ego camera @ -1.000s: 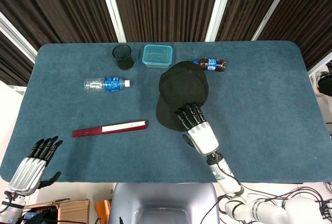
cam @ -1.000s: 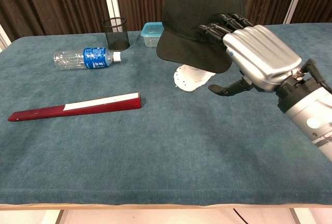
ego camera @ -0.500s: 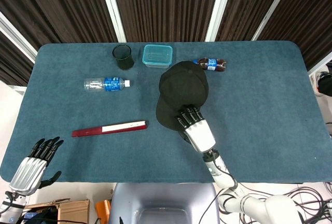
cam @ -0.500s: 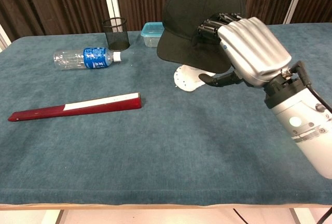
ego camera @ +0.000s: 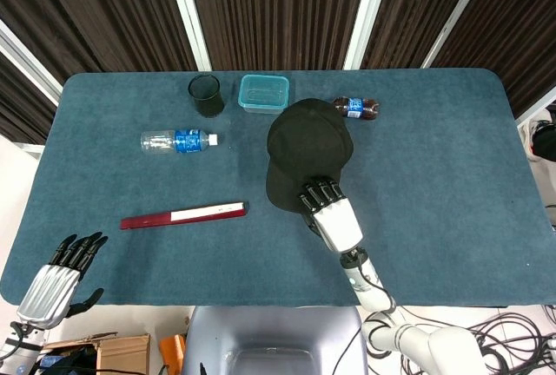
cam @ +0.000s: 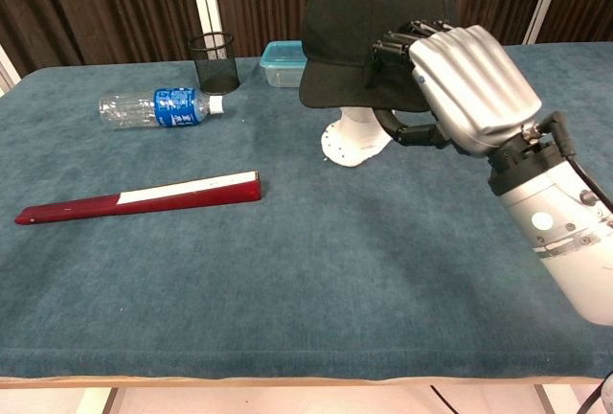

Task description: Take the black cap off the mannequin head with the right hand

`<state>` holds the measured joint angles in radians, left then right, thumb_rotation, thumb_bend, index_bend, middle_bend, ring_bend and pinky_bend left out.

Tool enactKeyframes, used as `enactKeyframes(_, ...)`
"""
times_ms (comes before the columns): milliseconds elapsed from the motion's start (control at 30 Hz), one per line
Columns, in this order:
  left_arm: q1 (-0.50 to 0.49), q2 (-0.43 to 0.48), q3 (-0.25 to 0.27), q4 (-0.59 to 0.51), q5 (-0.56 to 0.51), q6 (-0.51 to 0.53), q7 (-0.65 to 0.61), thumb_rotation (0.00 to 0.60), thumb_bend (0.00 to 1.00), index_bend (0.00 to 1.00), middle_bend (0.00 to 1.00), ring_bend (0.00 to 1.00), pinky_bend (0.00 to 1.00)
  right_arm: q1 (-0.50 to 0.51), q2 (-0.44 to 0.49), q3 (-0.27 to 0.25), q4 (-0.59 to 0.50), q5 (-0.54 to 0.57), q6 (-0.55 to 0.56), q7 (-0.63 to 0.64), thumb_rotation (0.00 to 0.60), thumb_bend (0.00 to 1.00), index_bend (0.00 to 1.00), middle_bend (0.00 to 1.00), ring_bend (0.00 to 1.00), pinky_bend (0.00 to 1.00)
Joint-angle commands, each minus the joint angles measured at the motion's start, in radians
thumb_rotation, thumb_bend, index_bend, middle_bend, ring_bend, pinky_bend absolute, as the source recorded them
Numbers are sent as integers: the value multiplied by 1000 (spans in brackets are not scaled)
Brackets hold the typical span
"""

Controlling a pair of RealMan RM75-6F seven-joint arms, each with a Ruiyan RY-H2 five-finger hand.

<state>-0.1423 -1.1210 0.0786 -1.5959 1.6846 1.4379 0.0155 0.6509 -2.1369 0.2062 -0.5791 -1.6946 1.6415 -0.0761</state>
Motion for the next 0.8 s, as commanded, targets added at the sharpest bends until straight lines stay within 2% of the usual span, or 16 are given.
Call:
enactKeyframes(33,0,0,1,0,0,0,1,600,302,0,77,112,93,4,-6,-2,19,11,4,8,600,430,528,415,281,342)
enactKeyframes(167,0,-1,1,1,0,-1,1,600,301,0,79,114,94,11,-10,-6,40,14,23,25,600,446,569,444,335,429)
enactKeyframes(400,-1,-1,3,4,8,3,-7,600,302,0,83,118,94,32,-14,-5,91,12,92,54,600,471,716,553,478,575)
enactKeyframes(533,-1,0,5,6,10,3,-11,600,302,0,84,119,96,44,-19,-7,128,17,110,57,600,470,768,596,519,618)
enactKeyframes(800,-2,1,7,7,14,1,-16,600,302,0,85,123,98,68,-30,-20,204,17,152,63,600,466,944,758,643,736)
